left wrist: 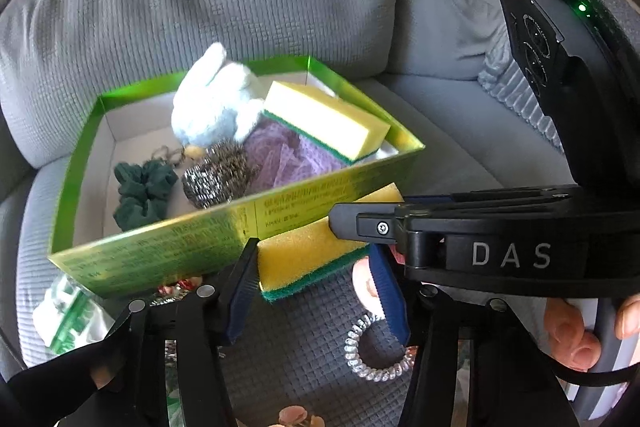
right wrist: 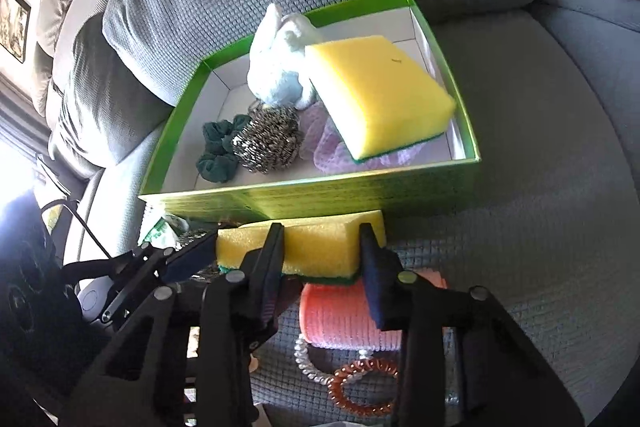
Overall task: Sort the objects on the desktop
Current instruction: 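Lift and carry the scrub sponge in the right tool over the box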
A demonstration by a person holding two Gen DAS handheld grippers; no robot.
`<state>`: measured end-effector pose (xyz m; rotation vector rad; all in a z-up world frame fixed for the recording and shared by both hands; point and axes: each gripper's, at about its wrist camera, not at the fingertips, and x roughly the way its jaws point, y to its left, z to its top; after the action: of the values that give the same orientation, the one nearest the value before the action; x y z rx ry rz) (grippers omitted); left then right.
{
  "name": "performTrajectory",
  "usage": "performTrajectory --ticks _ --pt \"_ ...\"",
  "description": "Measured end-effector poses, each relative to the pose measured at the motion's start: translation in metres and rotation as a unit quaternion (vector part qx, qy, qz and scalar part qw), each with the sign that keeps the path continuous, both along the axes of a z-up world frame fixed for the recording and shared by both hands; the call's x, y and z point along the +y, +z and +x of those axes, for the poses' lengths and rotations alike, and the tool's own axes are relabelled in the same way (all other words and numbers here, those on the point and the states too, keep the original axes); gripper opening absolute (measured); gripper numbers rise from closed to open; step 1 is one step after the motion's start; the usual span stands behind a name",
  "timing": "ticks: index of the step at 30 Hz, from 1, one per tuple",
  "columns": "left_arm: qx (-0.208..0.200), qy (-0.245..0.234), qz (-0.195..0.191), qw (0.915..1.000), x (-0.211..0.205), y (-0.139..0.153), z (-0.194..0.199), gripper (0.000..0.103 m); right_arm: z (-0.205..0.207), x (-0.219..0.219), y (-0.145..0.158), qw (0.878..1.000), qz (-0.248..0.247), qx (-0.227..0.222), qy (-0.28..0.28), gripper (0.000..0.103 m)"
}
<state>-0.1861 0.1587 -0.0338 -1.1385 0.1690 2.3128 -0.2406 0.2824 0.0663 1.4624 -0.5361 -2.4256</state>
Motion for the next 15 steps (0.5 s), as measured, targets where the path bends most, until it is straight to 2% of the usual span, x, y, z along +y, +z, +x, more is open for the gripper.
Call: performTrajectory --ticks 15 --pt "0.061 0.002 0.002 0.9981 -0.006 0.059 0.021 0.055 0.022 -0.006 0.056 0.998 -0.006 0.064 0.016 0.034"
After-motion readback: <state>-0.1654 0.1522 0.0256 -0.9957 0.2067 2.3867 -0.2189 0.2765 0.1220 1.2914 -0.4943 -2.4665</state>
